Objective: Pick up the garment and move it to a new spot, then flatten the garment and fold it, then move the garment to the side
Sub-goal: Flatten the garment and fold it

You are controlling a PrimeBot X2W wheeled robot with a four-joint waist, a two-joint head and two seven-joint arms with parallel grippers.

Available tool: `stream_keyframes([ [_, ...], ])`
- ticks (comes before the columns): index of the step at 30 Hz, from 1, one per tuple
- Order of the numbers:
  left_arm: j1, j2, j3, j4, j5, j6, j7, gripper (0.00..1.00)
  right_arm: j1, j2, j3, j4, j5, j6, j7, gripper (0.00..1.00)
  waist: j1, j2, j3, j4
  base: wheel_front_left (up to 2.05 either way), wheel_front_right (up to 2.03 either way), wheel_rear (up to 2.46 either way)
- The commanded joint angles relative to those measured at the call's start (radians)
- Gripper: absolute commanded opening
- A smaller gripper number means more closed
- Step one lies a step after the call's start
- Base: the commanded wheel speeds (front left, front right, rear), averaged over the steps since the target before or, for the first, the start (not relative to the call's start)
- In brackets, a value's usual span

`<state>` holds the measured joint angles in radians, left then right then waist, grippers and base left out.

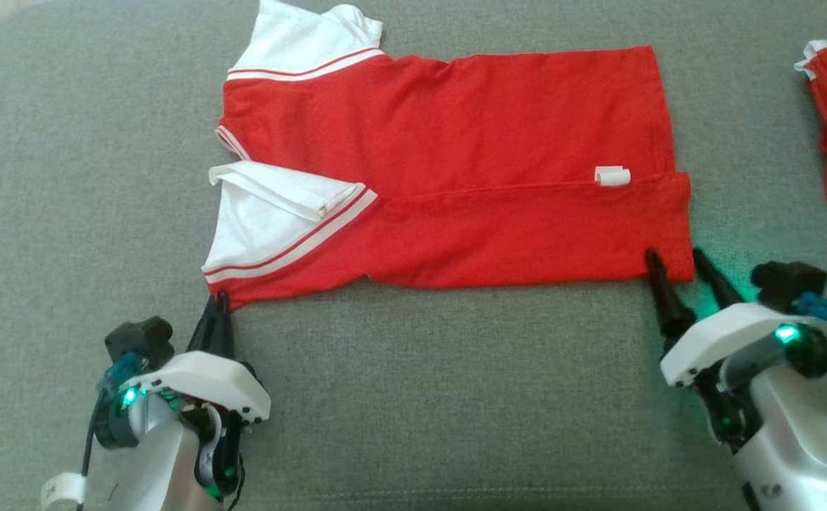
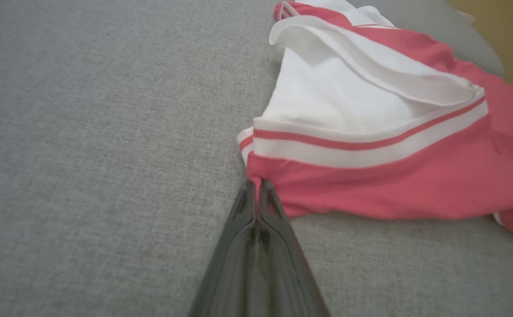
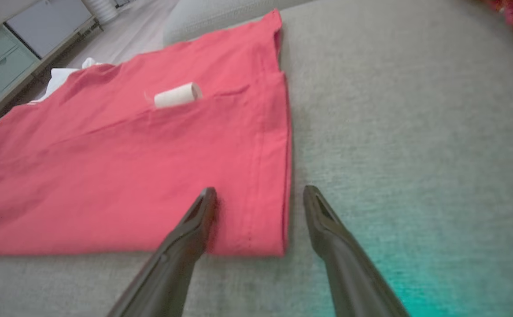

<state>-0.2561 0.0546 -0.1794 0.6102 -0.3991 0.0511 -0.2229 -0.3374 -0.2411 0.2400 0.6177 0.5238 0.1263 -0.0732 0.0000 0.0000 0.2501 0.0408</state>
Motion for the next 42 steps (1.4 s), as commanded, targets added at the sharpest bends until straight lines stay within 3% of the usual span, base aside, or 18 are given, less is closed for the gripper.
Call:
stream_keyframes([
  [1,0.001,0.026,0.026,-0.008,-0.001,-0.005,0.000,0.00,-0.005,0.000,0.023,-0.018,0.008,0.004,0.006,1.00,0.0000,0.0000,-0.004,0.003,0.00,0.00,0.00],
  [3,0.003,0.033,0.022,-0.015,0.003,-0.009,-0.004,0.00,-0.001,0.003,0.044,0.000,0.016,0.004,0.045,1.00,0.0000,0.0000,-0.010,0.007,0.00,0.00,0.00],
  [4,0.003,0.037,0.020,-0.020,0.006,-0.009,-0.006,0.00,0.000,0.003,0.051,0.006,0.020,0.004,0.055,0.35,0.0000,0.0000,-0.015,0.010,0.00,0.00,0.00],
  [5,0.005,0.041,0.017,-0.025,0.009,-0.012,-0.008,0.00,0.001,0.002,0.055,0.007,0.024,0.004,0.059,0.00,0.0000,0.0000,-0.019,0.011,0.00,0.00,0.00],
  [17,0.123,0.088,0.005,-0.172,-0.001,-0.028,0.028,0.00,0.075,-0.076,0.026,-0.055,0.065,0.004,0.060,0.00,0.0000,0.0000,-0.103,0.003,0.00,0.00,0.00],
  [27,0.366,0.137,-0.032,-0.440,-0.006,0.007,0.193,0.00,0.283,-0.156,-0.023,-0.208,0.101,0.004,0.129,0.00,0.0000,0.0000,-0.169,0.000,0.00,0.00,0.00],
  [33,0.472,0.146,-0.053,-0.561,-0.016,0.032,0.274,0.00,0.376,-0.162,-0.063,-0.297,0.094,0.004,0.186,0.00,0.0000,0.0000,-0.181,-0.002,0.00,0.00,0.00],
  [34,0.480,0.145,-0.059,-0.569,-0.017,0.034,0.284,0.00,0.385,-0.160,-0.065,-0.307,0.094,0.004,0.196,0.11,0.0000,0.0000,-0.181,-0.001,0.00,0.00,0.00],
  [35,0.483,0.144,-0.065,-0.574,-0.015,0.036,0.292,0.00,0.393,-0.157,-0.065,-0.318,0.096,0.004,0.206,0.46,0.0000,0.0000,-0.182,0.000,0.00,0.00,0.00],
  [36,0.485,0.143,-0.070,-0.576,-0.012,0.039,0.297,0.00,0.400,-0.155,-0.068,-0.327,0.096,0.004,0.213,0.95,0.0000,0.0000,-0.183,0.001,0.00,0.00,0.00],
  [37,0.484,0.140,-0.075,-0.578,-0.010,0.042,0.302,0.17,0.407,-0.154,-0.072,-0.335,0.094,0.004,0.217,1.00,0.0000,0.0000,-0.184,0.002,0.00,0.00,0.00],
  [38,0.478,0.135,-0.081,-0.585,-0.006,0.049,0.308,0.68,0.419,-0.149,-0.085,-0.355,0.091,0.004,0.219,1.00,0.0000,0.0000,-0.184,0.004,0.00,0.00,0.00],
  [39,0.474,0.135,-0.081,-0.592,-0.003,0.053,0.306,1.00,0.423,-0.148,-0.091,-0.366,0.087,0.004,0.219,1.00,0.0000,0.0000,-0.183,0.003,0.00,0.00,0.00],
  [42,0.446,0.143,-0.076,-0.635,0.013,0.061,0.296,1.00,0.429,-0.144,-0.120,-0.399,0.075,0.004,0.207,1.00,0.0000,0.0000,-0.176,0.001,0.00,0.00,0.00],
])
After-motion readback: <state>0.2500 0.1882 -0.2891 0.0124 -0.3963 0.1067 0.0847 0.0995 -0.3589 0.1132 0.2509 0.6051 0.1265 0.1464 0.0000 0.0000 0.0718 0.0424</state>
